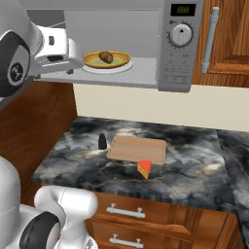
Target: Retrieve the reheated potato from the microwave, then place the potato, cheese, and condiment on the cutting board.
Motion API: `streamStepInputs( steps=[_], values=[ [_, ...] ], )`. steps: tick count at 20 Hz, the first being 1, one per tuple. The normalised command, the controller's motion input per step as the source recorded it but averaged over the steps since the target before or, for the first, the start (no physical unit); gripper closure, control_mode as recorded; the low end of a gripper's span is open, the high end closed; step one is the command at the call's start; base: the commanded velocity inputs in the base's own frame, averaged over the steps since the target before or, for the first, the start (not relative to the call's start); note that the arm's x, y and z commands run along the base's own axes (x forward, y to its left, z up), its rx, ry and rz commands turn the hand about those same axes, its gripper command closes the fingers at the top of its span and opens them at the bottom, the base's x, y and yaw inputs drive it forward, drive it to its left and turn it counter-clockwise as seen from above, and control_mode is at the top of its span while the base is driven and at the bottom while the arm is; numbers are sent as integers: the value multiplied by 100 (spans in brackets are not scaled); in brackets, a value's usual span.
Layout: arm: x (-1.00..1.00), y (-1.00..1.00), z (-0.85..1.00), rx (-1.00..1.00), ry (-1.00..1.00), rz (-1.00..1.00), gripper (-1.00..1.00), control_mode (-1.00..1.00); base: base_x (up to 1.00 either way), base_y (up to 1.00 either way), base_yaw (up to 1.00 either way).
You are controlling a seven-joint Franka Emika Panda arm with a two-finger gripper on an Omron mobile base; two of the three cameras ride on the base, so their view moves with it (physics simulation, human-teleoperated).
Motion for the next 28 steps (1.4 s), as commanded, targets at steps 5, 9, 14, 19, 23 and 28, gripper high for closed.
streamStepInputs(
  steps=[5,9,14,19,23,28],
  values=[
    [79,0,-9,0,-5,0,-100,-100,0,0,0],
    [64,8,-22,0,-14,0,-100,-100,0,0,0],
    [58,1,-16,0,-20,0,-100,-100,0,0,0],
    [74,-2,-3,3,-8,0,-100,-100,0,0,0],
    [74,-1,1,3,1,0,-100,-100,0,0,0],
    [69,-1,1,2,2,0,-100,-100,0,0,0]
  ],
)
